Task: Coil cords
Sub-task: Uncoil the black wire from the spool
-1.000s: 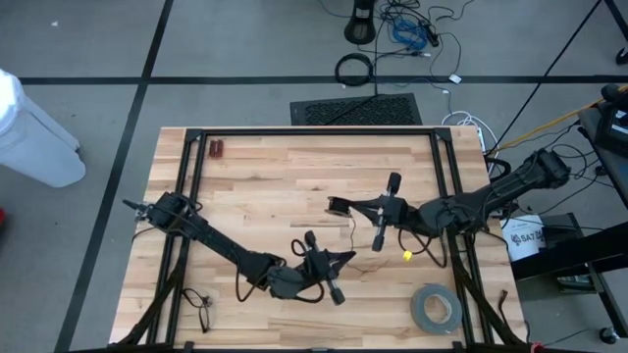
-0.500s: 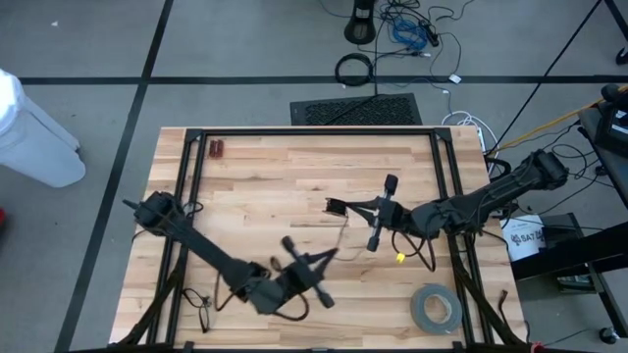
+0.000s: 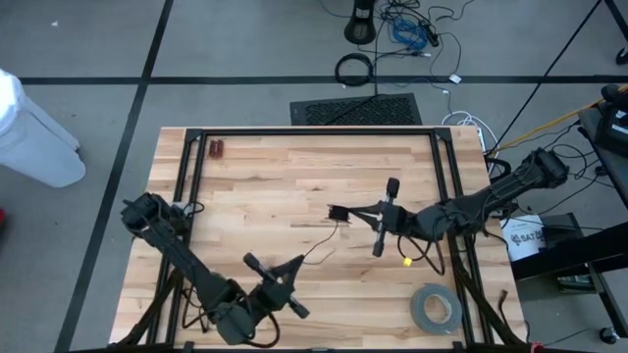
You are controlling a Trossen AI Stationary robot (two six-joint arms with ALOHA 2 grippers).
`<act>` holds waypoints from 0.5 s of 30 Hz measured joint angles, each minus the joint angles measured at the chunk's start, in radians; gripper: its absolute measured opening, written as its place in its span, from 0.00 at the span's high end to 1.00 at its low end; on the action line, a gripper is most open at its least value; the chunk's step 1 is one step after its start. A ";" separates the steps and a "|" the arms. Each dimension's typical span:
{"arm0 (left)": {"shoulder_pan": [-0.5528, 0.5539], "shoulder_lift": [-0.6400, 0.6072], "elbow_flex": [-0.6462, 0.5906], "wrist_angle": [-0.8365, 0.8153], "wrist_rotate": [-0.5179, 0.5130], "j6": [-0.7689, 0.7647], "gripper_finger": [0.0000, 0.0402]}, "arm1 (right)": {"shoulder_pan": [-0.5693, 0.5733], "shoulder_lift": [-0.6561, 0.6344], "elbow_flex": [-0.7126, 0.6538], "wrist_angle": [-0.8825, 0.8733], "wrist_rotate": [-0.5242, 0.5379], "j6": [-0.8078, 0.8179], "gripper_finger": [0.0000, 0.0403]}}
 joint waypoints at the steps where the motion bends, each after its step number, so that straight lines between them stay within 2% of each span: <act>1: -0.002 0.000 0.000 -0.001 0.000 -0.010 1.00 | 0.007 -0.007 0.000 0.000 0.000 -0.003 1.00; 8: 0.011 0.000 0.000 0.005 0.000 -0.003 1.00 | 0.058 -0.072 0.000 -0.001 0.001 -0.018 1.00; 15: 0.097 -0.014 -0.001 0.012 -0.001 0.027 1.00 | 0.122 -0.155 0.000 -0.018 0.002 -0.041 1.00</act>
